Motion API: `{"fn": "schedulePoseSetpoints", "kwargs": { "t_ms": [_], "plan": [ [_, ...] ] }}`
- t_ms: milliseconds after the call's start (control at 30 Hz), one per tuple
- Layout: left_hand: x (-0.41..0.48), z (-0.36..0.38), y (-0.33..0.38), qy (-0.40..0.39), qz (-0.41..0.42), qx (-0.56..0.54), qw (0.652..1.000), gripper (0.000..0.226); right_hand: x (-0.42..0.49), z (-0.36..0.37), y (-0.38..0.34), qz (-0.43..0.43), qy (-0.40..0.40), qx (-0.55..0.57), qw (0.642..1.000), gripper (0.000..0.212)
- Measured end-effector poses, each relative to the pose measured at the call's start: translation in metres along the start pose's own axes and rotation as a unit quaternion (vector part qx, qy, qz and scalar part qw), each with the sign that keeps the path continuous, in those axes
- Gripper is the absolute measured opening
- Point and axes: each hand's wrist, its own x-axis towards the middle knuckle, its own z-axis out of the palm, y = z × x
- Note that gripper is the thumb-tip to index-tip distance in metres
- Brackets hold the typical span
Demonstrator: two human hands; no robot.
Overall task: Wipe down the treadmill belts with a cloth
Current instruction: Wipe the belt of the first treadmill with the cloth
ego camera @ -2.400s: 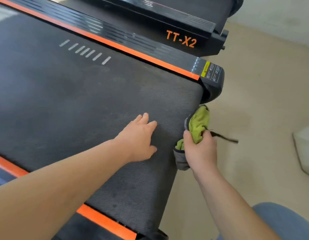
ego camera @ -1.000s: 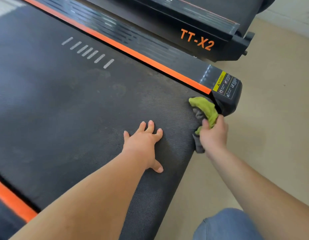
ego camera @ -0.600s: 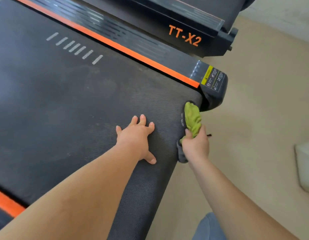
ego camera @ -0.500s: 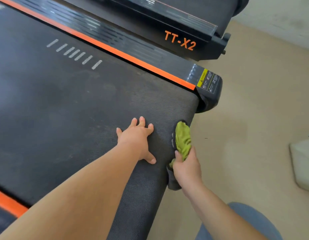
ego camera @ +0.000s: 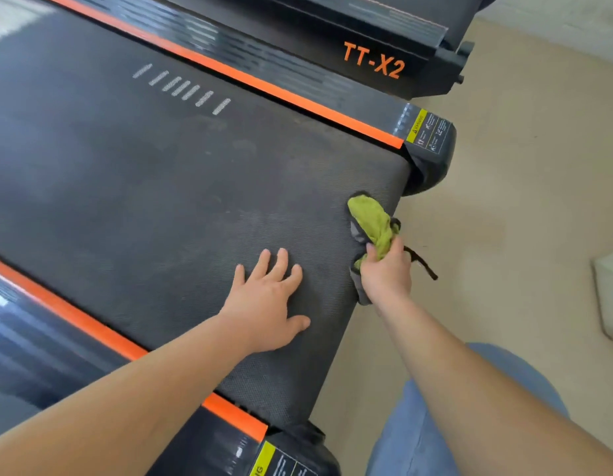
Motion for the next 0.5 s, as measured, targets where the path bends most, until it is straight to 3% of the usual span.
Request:
{"fn": "schedulePoseSetpoints", "kwargs": {
  "t_ms": [100,333,500],
  "plan": [
    [0.001,0.002,-0.003,-0.048,0.012,0.014,0.999,0.097,-0.025,-0.004,0.003,-0.010,-0.018,-0.047,0.999,0.036],
    [0.001,-0.015,-0.011,-0.074,0.025,-0.031,0.996,0.086,-0.158,0.003,0.019,-0.147,-0.096,-0.183,0.967,0.033],
    [-0.015,-0.009,-0.034,0.070,0.023,-0.033,0.997,0.067,-0.214,-0.022,0.030,-0.166,-0.257,-0.138,0.942,0.027]
  ]
}}
